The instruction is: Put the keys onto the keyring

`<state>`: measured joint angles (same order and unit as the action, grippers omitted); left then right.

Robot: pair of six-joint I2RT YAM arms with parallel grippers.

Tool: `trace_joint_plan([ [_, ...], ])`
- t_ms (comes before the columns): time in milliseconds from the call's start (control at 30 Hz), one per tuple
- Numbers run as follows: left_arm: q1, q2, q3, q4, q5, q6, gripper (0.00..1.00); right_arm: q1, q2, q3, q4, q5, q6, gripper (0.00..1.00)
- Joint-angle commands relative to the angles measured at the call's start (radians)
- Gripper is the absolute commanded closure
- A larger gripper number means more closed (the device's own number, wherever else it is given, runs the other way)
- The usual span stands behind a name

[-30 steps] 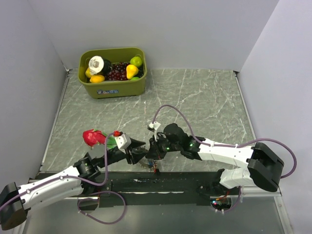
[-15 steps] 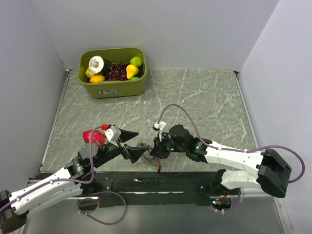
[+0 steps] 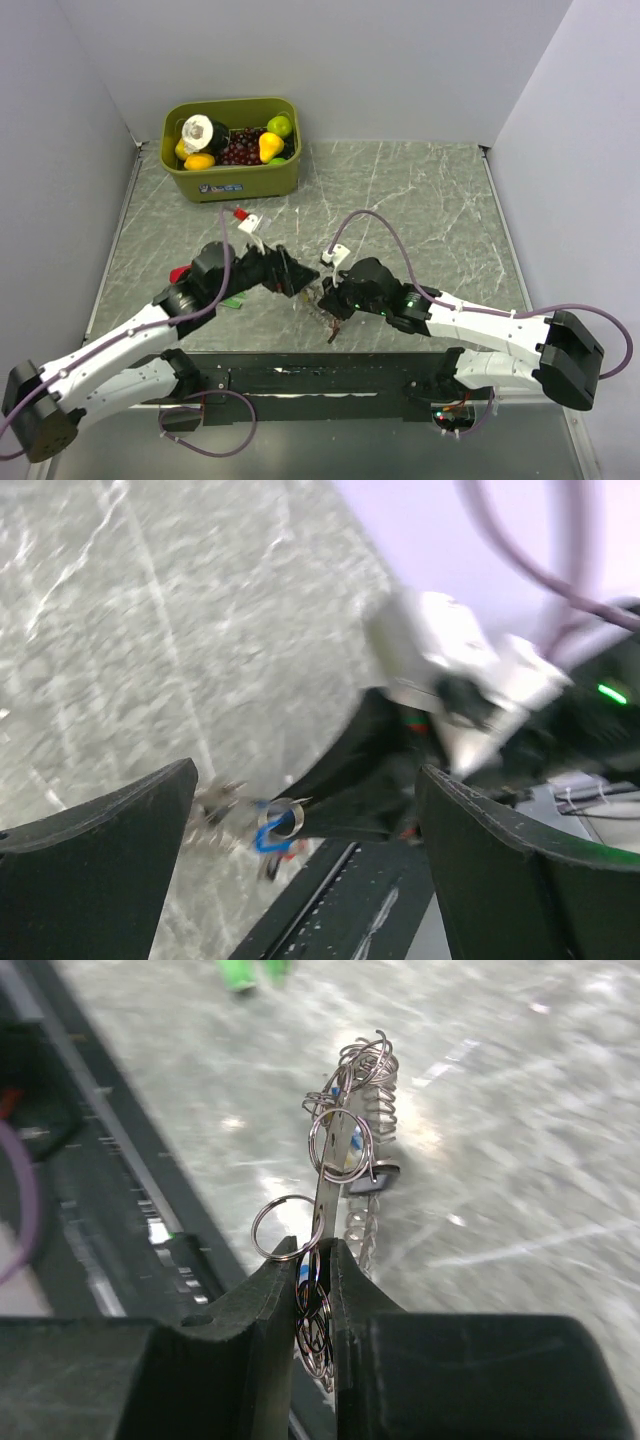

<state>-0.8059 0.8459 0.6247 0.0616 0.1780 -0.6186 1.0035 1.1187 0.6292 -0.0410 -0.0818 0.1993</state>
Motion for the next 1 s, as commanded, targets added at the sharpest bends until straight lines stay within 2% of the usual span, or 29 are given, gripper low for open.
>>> trace_joint_plan([
  [0,0.079,0.100,0.073,-0.017,0.117,-0.043,0.04,0.007,-0.013,0.082,-0.031,0.241,-0.060,1.00],
  [133,0.140,0.163,0.093,-0.020,0.103,-0.029,0.02,0.012,0.009,0.109,-0.077,0.414,-0.090,1.00],
  [267,0.215,0.196,0.038,0.024,0.130,-0.070,0.01,0.023,0.088,0.101,-0.091,0.539,-0.094,1.00],
  [433,0.272,0.214,-0.026,0.044,0.147,-0.093,0.02,0.130,0.254,0.110,-0.076,0.672,-0.069,1.00],
  [567,0.326,0.219,-0.071,0.056,0.161,-0.109,0.04,0.214,0.426,0.210,-0.199,0.758,0.001,1.00],
  [633,0.356,0.211,-0.095,0.061,0.166,-0.115,0.04,0.244,0.472,0.257,-0.247,0.755,0.063,1.00],
  [833,0.410,0.205,-0.140,0.072,0.178,-0.122,0.03,0.256,0.521,0.257,-0.280,0.556,0.169,1.00],
  [867,0.413,0.208,-0.144,0.075,0.181,-0.122,0.03,0.257,0.504,0.247,-0.264,0.522,0.166,0.88],
  [933,0.424,0.209,-0.155,0.081,0.181,-0.121,0.03,0.256,0.486,0.211,-0.218,0.423,0.155,0.77],
  [967,0.427,0.212,-0.158,0.081,0.184,-0.121,0.03,0.256,0.478,0.198,-0.211,0.400,0.155,0.68],
])
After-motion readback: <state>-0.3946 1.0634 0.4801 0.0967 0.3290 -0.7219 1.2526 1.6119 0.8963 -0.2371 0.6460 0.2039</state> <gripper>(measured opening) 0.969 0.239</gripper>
